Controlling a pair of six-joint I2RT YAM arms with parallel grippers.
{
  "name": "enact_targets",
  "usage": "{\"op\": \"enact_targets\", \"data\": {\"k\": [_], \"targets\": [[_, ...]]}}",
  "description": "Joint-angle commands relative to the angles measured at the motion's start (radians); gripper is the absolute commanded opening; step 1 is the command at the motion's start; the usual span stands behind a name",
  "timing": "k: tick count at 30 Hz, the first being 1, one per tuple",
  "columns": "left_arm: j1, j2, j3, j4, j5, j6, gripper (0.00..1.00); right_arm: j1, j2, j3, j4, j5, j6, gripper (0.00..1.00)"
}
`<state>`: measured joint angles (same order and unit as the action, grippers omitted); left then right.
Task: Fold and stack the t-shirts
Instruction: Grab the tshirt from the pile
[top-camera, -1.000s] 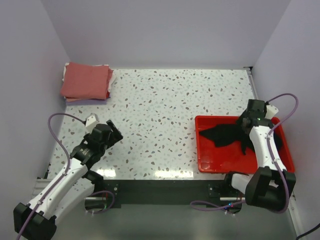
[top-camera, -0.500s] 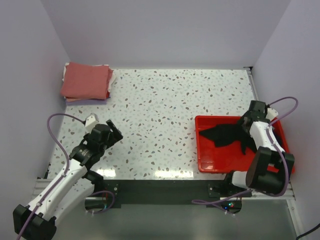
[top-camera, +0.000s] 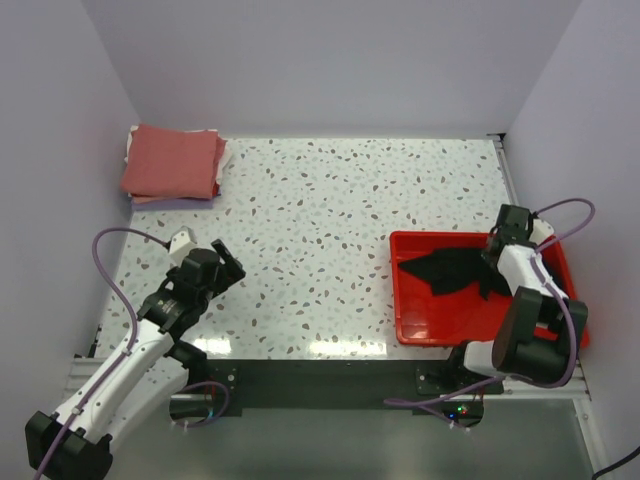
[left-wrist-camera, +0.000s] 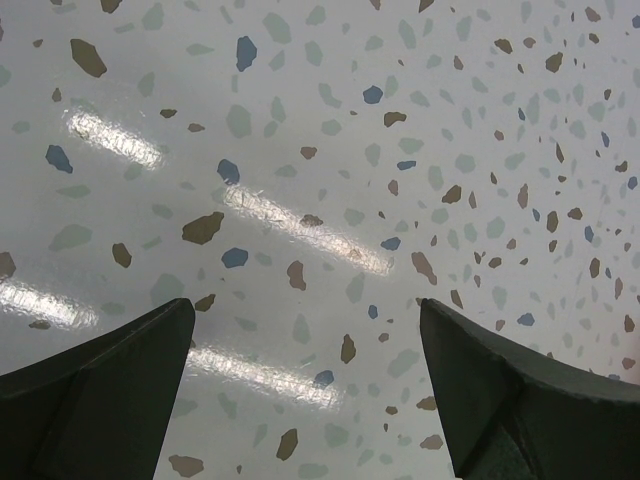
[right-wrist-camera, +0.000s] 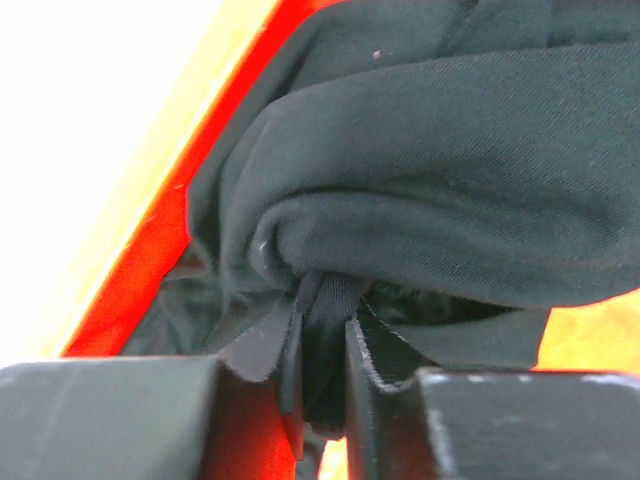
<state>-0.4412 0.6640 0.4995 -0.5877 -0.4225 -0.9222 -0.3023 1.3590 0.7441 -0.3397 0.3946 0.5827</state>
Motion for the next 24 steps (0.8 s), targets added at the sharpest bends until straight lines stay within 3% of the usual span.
{"op": "enact_targets", "data": {"k": [1, 9, 18, 21, 24], "targets": [[-0.007, -0.001, 0.03, 0.022, -0.015, 0.0, 1.0, -0.004, -0.081, -0.008, 0.056, -0.058, 0.009, 0.13], [-0.005, 0.003, 0.03, 0.046, 0.008, 0.02, 1.0, -0.004, -0.288, 0.049, 0.015, -0.192, -0.034, 0.0], [-0.005, 0.019, 0.033, 0.092, 0.046, 0.005, 1.0, -0.003, -0.439, 0.227, -0.059, -0.393, -0.083, 0.0], [-0.005, 0.025, 0.043, 0.092, 0.062, 0.016, 1.0, -0.003, -0.44, 0.303, -0.061, -0.543, -0.092, 0.0], [-0.004, 0.028, 0.068, 0.043, -0.008, 0.0, 1.0, 0.009, -0.428, 0.371, -0.03, -0.664, -0.092, 0.0]]}}
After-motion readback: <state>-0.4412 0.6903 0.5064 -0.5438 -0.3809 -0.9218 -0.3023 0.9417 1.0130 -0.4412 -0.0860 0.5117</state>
